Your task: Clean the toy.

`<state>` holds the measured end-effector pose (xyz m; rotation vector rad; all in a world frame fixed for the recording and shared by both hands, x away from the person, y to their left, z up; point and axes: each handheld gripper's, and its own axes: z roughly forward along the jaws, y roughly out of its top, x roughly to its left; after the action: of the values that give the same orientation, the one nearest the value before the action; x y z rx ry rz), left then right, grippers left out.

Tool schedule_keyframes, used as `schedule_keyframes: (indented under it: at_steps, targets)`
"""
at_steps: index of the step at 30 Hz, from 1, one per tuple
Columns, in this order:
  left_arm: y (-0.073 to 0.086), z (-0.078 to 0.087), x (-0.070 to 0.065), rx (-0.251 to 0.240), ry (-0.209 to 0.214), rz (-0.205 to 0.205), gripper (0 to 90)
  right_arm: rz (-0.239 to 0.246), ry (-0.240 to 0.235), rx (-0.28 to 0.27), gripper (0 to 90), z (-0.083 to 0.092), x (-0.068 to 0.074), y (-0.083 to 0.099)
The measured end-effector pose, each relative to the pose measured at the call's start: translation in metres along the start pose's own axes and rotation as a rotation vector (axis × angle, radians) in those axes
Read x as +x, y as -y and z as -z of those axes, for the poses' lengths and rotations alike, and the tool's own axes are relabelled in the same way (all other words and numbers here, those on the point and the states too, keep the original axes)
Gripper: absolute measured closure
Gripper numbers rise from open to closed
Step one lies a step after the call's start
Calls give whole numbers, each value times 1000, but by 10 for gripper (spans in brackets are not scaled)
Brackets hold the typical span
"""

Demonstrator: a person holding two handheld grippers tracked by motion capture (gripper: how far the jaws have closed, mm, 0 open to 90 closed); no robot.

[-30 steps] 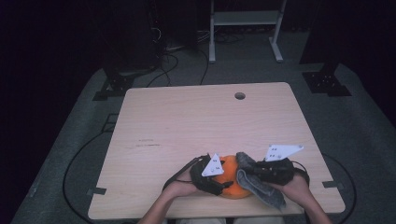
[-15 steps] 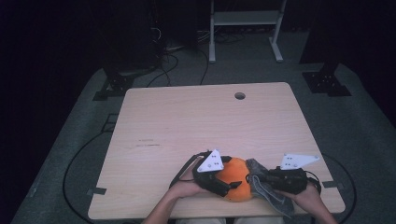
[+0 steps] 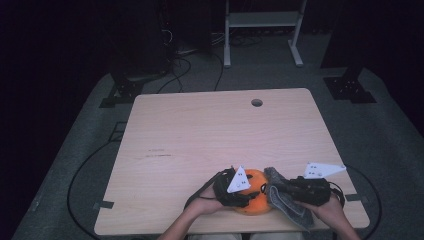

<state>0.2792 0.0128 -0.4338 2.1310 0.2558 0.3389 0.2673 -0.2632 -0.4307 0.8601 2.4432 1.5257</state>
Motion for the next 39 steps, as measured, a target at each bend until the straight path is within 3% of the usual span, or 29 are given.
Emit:
schedule_keyframes:
  at_steps: [1,5,9,12,16,18,21,25,28,39]
  targets:
    - [1,1,1,-16,-3,24,500,-4,4,-6,788,2,0,0]
    - [1,5,6,-51,-9,52,521,-15,50,-32,788,9,-6,-1]
    - [-1,10,8,-73,-19,67,527,-50,189,-75,781,24,-20,-1]
    - [-1,13,11,-77,-41,69,527,-68,296,-67,772,31,-33,2]
    - [0,17,16,-81,-66,87,527,-87,360,-29,748,30,-45,9]
    - [2,19,19,-85,-76,96,527,-81,389,-16,683,27,-49,10]
    - [3,20,23,-86,-81,109,525,-88,398,-3,602,22,-55,14]
    - [1,21,27,-91,-87,114,524,-120,387,-29,533,20,-61,20]
    - [0,24,32,-94,-106,115,523,-136,372,-45,515,20,-64,20]
    - [-9,23,64,-102,-207,159,519,-116,344,-83,476,21,-59,15]
